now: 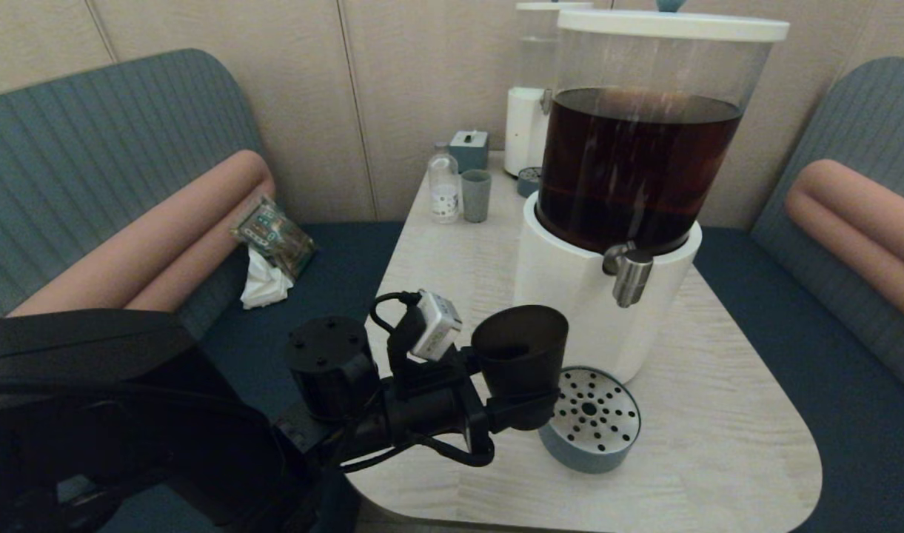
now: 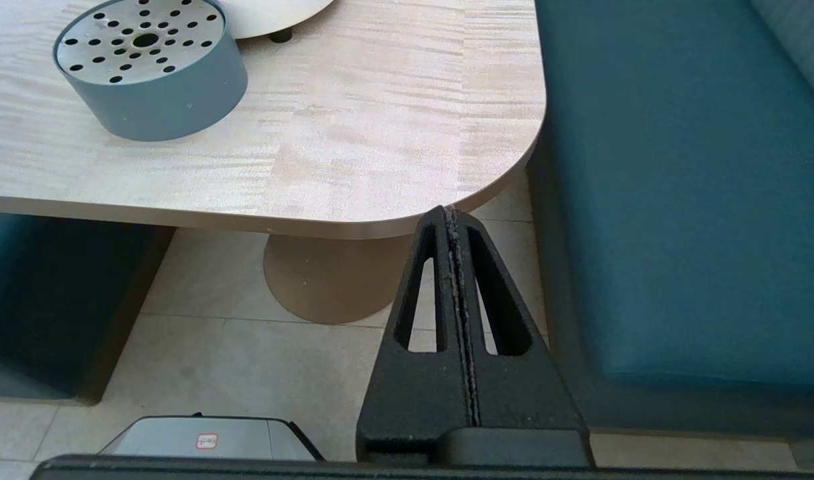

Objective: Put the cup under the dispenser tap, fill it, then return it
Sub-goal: Place it under the water dispenser

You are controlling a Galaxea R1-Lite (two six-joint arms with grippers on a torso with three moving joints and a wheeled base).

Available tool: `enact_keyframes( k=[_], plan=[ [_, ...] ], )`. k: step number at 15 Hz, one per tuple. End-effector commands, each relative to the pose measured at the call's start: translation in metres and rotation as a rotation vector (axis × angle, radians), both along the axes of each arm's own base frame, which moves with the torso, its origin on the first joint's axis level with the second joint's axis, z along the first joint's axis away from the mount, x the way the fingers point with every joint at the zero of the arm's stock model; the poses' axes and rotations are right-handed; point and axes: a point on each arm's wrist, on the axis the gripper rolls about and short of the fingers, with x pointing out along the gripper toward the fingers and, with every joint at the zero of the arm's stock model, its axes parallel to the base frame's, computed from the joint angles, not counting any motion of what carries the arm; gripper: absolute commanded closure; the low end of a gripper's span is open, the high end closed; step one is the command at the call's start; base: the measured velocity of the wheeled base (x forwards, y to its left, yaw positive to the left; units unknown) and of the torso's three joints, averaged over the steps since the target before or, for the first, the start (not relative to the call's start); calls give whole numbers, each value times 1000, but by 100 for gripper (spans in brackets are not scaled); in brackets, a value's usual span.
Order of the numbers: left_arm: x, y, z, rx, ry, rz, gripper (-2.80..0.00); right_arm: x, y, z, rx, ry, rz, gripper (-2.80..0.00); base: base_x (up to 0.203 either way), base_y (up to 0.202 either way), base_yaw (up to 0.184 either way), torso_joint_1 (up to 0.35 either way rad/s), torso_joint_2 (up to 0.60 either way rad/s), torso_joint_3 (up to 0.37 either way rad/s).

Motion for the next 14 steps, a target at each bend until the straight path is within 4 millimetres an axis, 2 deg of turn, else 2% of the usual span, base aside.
enact_keyframes(
  k=[1,6,11,14],
  plan=[
    [3,-19,-17,12,18,-16,0,0,0,0,1,1,0,0,0,0,0,0,0,0],
    [13,-44,-32,21,-34,39,0,0,0,0,1,1,0,0,0,0,0,0,0,0],
    [20,-57,-27,-16,-67,69,0,0,0,0,1,1,0,0,0,0,0,0,0,0],
    [25,-61,-32,-19,-69,72,0,0,0,0,1,1,0,0,0,0,0,0,0,0]
  ],
)
